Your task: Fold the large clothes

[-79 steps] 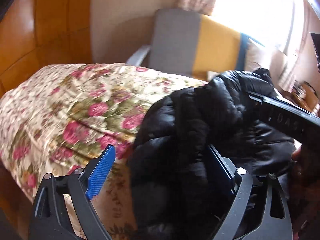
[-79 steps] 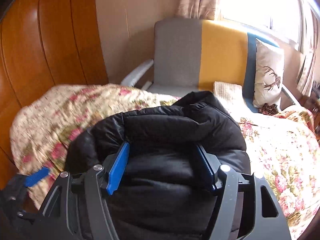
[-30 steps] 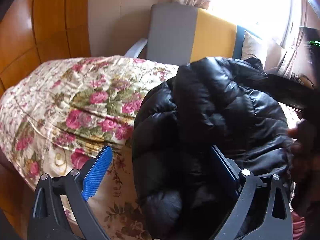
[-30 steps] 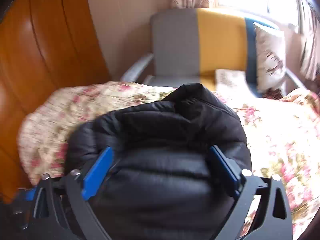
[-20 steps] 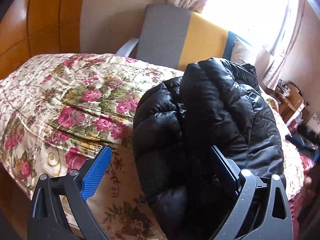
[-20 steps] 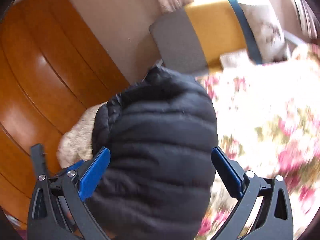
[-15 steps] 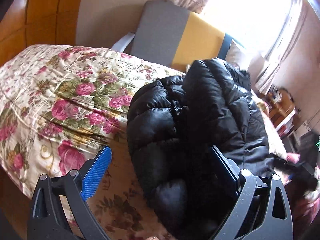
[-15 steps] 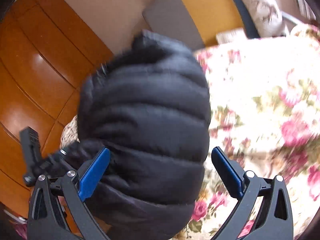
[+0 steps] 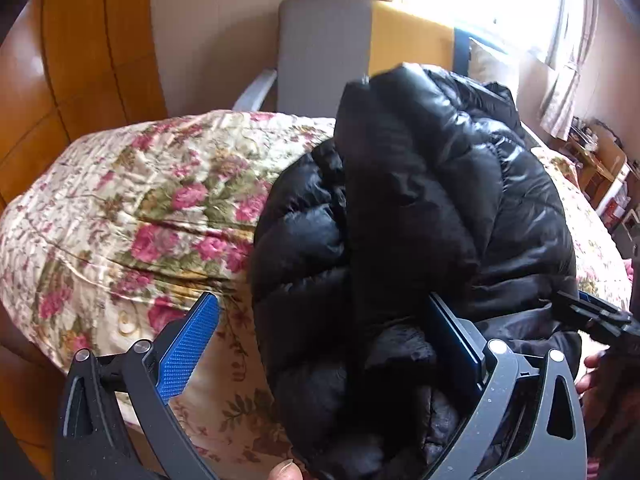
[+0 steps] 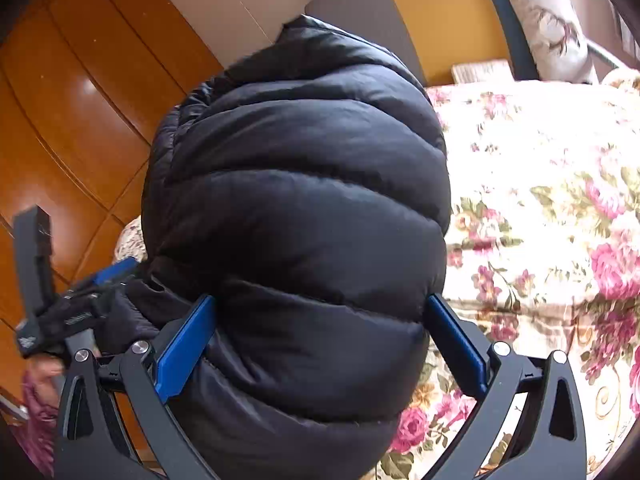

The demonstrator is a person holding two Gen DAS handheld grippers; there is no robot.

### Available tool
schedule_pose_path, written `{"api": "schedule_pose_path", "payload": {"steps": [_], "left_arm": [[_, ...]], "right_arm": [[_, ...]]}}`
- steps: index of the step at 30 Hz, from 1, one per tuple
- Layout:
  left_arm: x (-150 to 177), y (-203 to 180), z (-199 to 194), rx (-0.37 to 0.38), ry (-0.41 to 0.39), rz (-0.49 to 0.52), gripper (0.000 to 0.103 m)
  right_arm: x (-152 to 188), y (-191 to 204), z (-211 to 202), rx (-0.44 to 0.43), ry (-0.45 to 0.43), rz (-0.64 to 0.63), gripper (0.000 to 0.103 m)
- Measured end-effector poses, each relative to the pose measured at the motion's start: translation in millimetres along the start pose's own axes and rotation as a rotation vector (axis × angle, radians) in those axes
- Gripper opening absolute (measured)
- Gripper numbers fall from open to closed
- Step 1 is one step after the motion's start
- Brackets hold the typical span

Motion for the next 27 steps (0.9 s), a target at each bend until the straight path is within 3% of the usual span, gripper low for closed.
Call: {"api": "schedule_pose_path", "payload": {"steps": [18,24,27], "left_arm": [[10,8,36,0.127,0.052,-0.030,0.100],[12,15,53,0.215,0.096,-0.069,0.100],[14,23,67,0.323,0.153,-0.130,0.100]], "right_arm": [[10,-37,29,-0.341,0.079,0.120,0.101],[10,-33,37,-0.377,0.100,0.108,0.101],[7,-30,37,-0.366,0.075,0.099,0.101]]}}
Point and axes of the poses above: each gripper's, at about its wrist camera, not at the fingertips, and z roughly the way its jaws point, y to its left, x to its underside, the point moved 7 cm from there along z, roughly the way its jaws point, and after that the axes turned 13 degrees about -z, right-handed, at the moved point
